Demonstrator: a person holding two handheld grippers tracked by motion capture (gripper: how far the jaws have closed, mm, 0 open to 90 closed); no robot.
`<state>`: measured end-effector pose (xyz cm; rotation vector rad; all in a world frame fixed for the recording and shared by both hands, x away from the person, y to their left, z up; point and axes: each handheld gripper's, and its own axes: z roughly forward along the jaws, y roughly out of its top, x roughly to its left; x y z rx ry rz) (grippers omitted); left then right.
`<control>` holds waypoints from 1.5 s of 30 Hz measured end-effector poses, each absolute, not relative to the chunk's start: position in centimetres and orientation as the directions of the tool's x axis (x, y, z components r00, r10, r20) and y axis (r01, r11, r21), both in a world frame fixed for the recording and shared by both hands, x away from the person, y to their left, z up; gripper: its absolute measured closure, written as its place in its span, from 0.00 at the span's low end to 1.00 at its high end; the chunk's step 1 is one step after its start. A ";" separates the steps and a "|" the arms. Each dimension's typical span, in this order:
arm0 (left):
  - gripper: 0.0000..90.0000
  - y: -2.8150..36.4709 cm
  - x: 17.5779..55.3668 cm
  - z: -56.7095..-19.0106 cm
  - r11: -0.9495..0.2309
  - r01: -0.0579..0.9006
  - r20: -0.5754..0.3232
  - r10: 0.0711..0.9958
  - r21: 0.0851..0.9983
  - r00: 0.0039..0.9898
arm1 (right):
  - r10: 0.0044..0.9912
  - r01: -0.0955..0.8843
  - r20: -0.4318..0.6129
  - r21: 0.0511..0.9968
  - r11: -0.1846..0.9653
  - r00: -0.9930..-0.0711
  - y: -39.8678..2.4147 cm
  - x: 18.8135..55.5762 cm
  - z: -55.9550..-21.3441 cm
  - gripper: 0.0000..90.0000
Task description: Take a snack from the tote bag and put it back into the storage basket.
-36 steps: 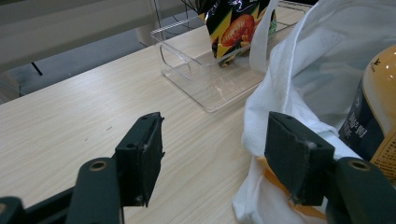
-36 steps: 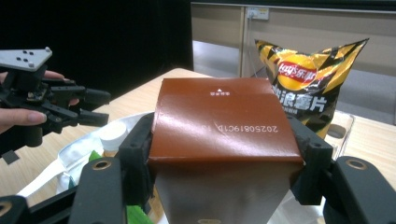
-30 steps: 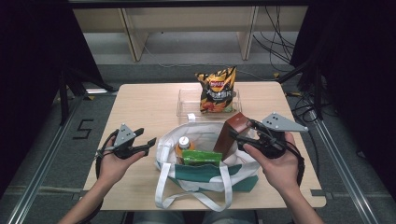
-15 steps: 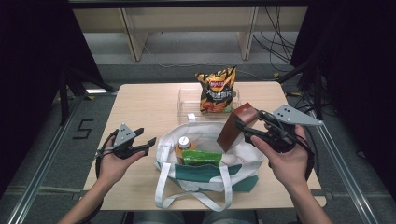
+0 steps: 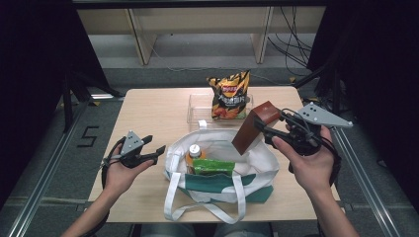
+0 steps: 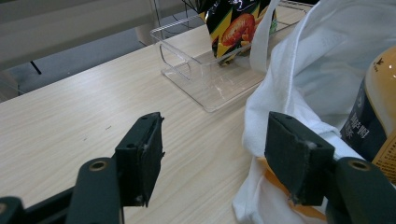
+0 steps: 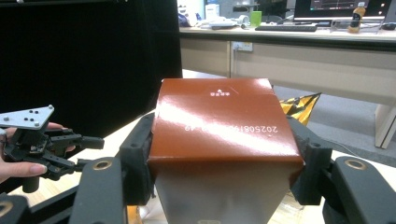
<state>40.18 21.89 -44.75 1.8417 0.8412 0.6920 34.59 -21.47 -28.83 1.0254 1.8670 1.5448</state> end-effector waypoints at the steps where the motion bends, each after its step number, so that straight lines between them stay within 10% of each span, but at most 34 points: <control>1: 0.41 21.9 40.2 -44.7 -0.300 0.247 0.097 0.793 0.921 0.601 | 0.803 0.222 0.072 0.972 0.076 -0.591 -21.5 34.7 -28.7 0.43; 45: 0.41 22.1 40.1 -44.5 -0.286 0.246 0.090 0.801 0.926 0.592 | 0.831 0.150 0.085 0.989 -0.002 -0.550 -22.9 35.2 -26.0 0.43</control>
